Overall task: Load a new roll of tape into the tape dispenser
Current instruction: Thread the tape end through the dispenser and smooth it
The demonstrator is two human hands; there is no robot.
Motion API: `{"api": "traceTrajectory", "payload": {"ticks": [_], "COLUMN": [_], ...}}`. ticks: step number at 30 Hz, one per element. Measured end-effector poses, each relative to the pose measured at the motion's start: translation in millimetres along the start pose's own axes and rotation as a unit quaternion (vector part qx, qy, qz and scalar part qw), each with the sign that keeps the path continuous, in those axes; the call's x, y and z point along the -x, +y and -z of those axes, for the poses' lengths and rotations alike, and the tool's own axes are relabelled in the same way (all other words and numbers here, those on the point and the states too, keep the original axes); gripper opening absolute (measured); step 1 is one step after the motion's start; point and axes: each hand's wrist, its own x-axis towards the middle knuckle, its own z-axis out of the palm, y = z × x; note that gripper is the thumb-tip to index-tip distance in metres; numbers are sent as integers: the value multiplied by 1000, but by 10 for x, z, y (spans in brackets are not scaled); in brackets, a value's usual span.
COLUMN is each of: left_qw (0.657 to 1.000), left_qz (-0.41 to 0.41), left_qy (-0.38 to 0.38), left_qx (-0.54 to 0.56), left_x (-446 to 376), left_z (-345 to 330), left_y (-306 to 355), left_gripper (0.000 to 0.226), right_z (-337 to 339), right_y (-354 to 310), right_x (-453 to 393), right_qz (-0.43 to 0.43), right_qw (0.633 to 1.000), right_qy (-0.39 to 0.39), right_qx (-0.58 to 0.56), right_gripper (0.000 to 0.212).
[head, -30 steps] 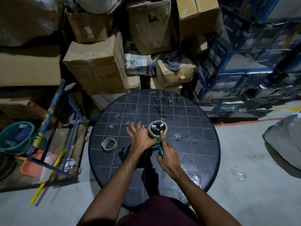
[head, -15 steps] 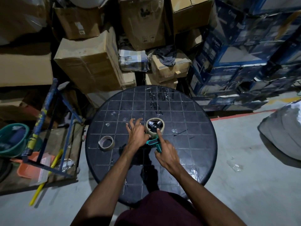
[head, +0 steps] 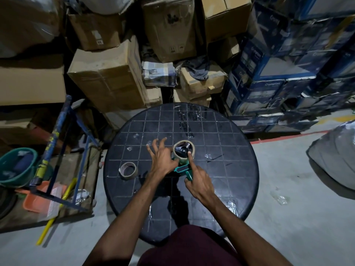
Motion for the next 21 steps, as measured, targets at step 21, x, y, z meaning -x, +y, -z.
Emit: {"api": "traceTrajectory", "payload": {"ticks": [21], "left_qw": [1000], "left_qz": [-8], "left_qy": [17], "left_qx": [20], "left_x": [-104], "left_z": [-65], "left_y": [-72], "left_gripper": [28], "right_z": [-37], "right_y": [56], "right_x": [-97], "right_qz": [9], "right_qw": [1000], "right_qy": [0], "right_qx": [1], "right_gripper": [105]}}
